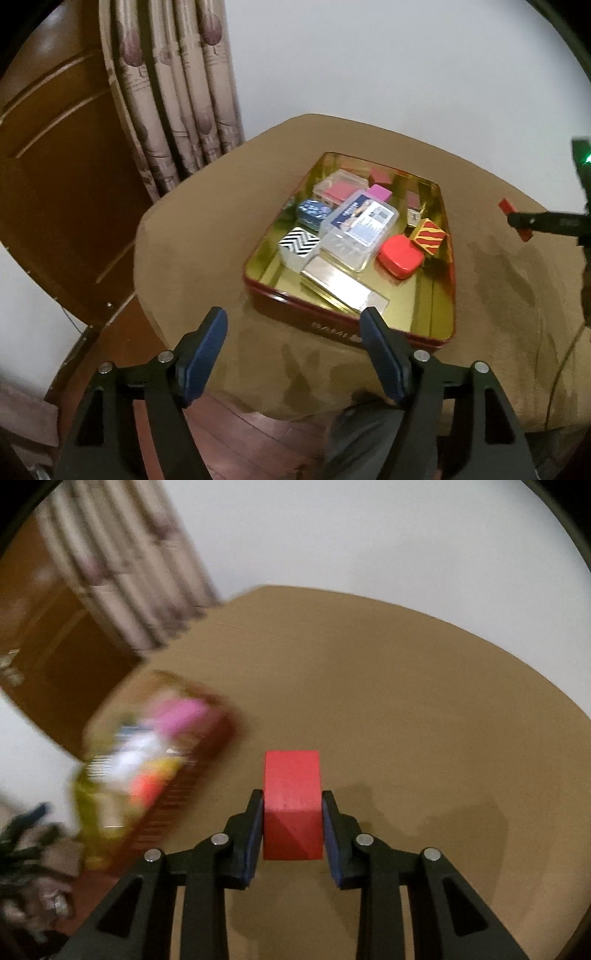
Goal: Organize rigid objects
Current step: 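Lower the red block into the gold tin and open the right gripper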
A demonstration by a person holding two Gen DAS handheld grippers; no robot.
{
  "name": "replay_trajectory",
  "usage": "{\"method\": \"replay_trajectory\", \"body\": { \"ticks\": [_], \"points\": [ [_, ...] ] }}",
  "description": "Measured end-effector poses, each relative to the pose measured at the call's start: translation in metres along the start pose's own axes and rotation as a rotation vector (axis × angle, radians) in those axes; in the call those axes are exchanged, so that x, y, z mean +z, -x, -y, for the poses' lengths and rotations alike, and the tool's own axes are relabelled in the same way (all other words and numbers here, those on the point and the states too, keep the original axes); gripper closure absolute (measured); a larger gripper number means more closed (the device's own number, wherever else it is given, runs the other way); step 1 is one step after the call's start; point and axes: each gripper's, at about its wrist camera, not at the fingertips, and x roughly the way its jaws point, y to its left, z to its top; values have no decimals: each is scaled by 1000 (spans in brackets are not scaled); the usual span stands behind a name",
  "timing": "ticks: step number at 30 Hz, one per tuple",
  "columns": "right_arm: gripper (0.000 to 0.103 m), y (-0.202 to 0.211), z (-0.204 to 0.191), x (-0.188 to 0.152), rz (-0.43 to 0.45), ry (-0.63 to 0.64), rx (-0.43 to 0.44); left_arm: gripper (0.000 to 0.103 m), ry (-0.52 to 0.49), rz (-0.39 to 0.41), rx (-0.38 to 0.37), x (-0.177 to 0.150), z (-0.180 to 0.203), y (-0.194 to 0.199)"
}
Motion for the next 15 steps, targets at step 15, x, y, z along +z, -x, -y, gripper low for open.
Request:
{"method": "replay_trajectory", "body": {
  "ticks": [15],
  "points": [
    [73, -59, -154, -18, -103, 161, 150, 31, -1, -26, 14, -5, -22, -10]
  ]
}}
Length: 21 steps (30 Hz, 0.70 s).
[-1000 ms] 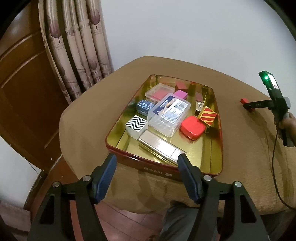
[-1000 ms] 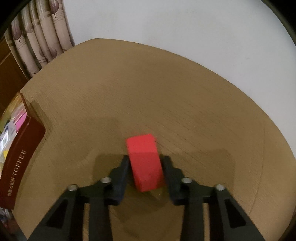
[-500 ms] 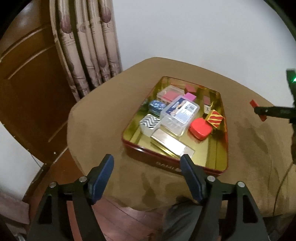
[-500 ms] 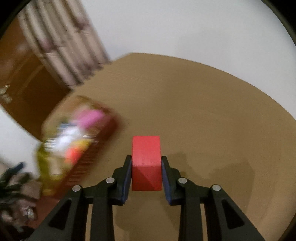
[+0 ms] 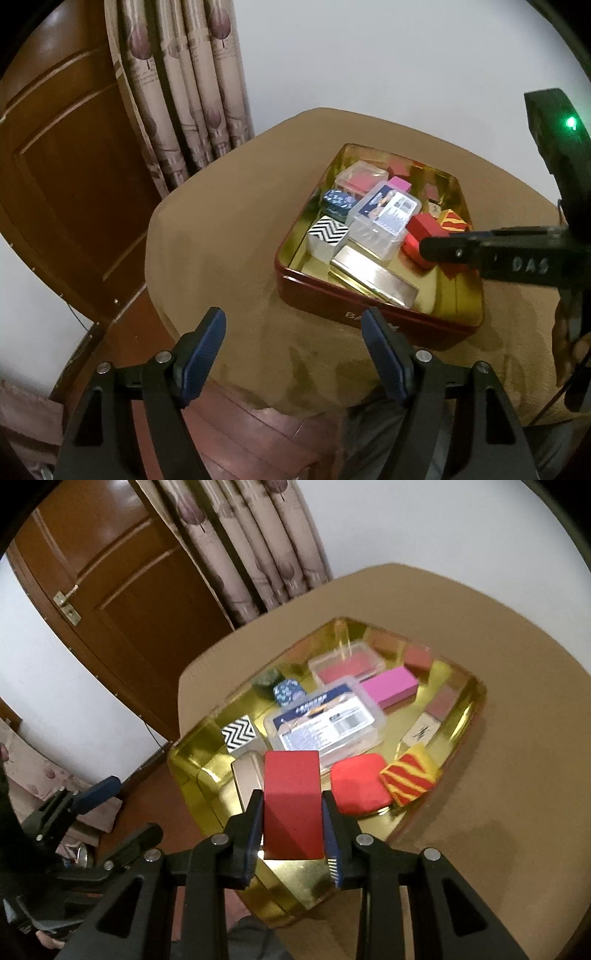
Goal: Organize rigid objects
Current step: 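Lower the red block into the gold tin and open the right gripper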
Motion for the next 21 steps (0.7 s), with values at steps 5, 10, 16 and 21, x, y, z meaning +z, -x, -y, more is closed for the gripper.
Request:
{"method": "replay_trajectory", "body": {
  "ticks": [5, 10, 16, 21],
  "points": [
    [73, -11, 0, -14, -27, 2, -60, 31, 24, -12, -5, 2, -7, -7],
    [73, -14, 6, -16, -17, -45, -51, 31, 25, -26, 1, 1, -7, -12],
    [66, -5, 2, -25, 37, -62, -54, 31, 19, -19, 7, 1, -6, -10],
    [66, 21, -2, -34, 166, -92, -38, 31, 14, -22, 6, 0, -3, -10]
  ]
}}
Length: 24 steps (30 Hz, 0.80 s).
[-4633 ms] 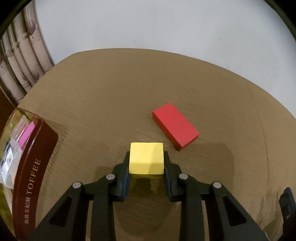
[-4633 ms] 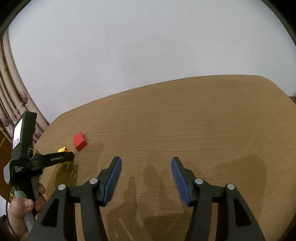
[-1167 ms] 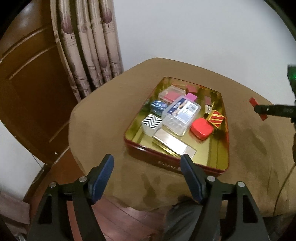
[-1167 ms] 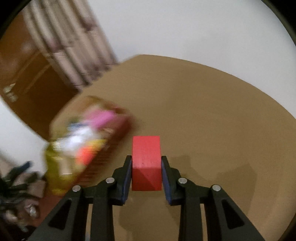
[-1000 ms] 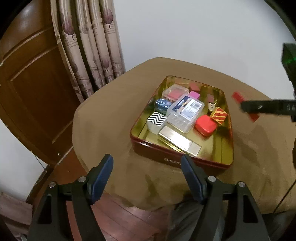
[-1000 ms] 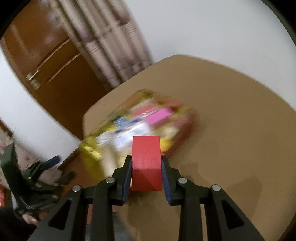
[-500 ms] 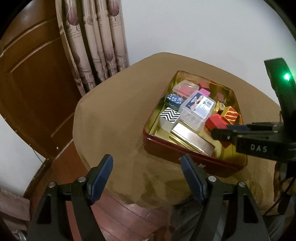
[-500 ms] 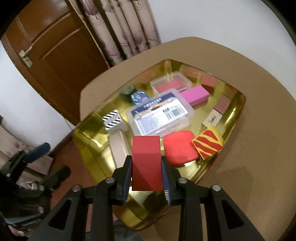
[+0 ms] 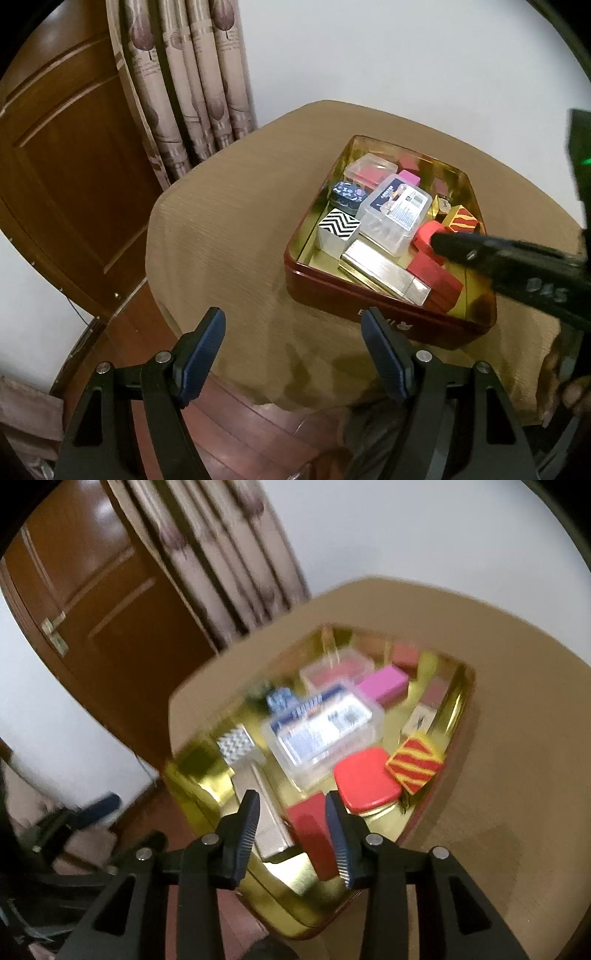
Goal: Organize rigid objects
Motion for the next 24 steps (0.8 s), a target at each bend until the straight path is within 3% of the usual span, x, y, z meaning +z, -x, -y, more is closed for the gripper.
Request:
{"method": "replay_trajectory", "body": {
  "ticks": [5, 9, 12, 14, 24],
  "points": [
    [64, 49, -21, -12, 205, 14, -85, 31, 2, 12, 1, 0, 3, 4],
    [61, 71, -41, -27, 314, 48, -237, 31, 1, 26, -11, -1, 4, 9],
    [56, 86, -47, -36, 383, 34, -291, 31, -4, 53, -6, -1, 4, 15],
    [43, 93, -51, -43, 412, 35, -345, 31, 1, 75, -7, 0, 3, 21],
    [36, 127, -76, -66, 525, 50, -483, 29, -52, 174, -34, 0, 13, 47]
  ]
}}
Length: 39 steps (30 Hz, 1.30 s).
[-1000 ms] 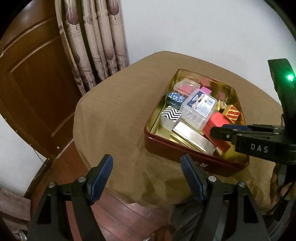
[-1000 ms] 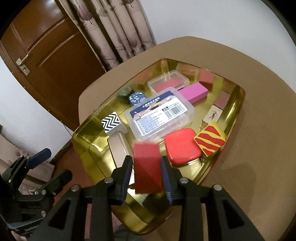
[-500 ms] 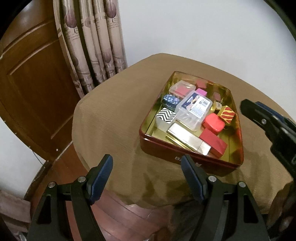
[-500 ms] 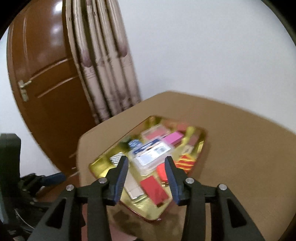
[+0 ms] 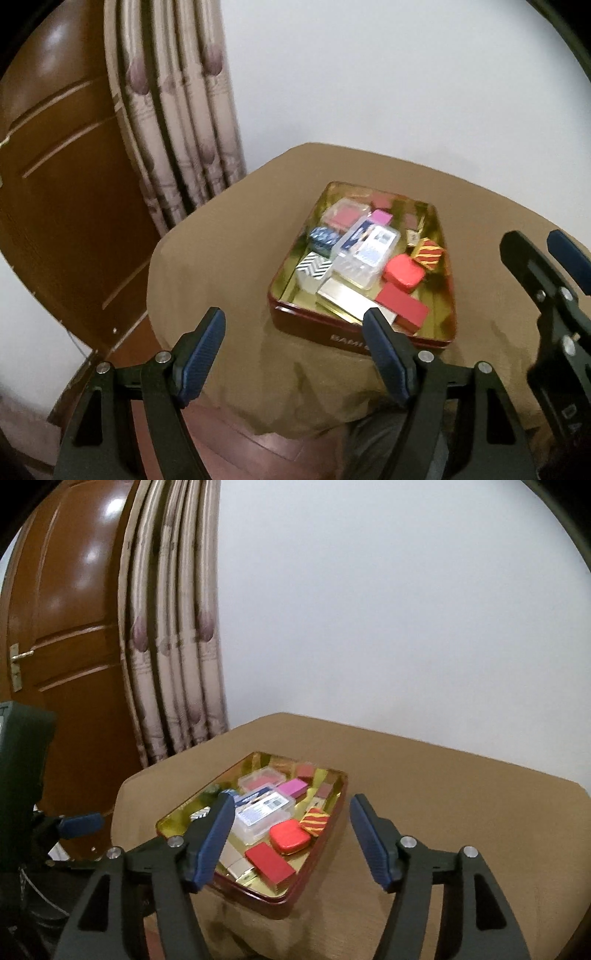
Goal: Organize rigid objects
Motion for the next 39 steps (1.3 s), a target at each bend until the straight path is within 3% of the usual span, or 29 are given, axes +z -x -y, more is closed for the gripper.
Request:
{"method": "replay_trajectory", "body": {
  "ticks": [8, 19, 21, 28, 31, 39],
  "points": [
    [35, 31, 6, 9, 77, -25, -76, 13, -23, 76, -34, 4, 3, 21],
    [34, 54, 0, 16, 155, -18, -91, 7, -61, 139, -67, 7, 8, 40],
    [34, 55, 1, 18, 160, -25, -97, 0, -70, 144, -79, 7, 10, 43],
    [34, 58, 2, 20, 163, -37, -84, 0, -62, 121, -169, 10, 8, 45],
    [34, 59, 2, 22, 166, -38, -79, 0, -61, 144, -158, 10, 7, 48],
    [34, 59, 2, 22, 170, -51, -73, 0, -57, 112, -173, 10, 6, 43]
  ]
}}
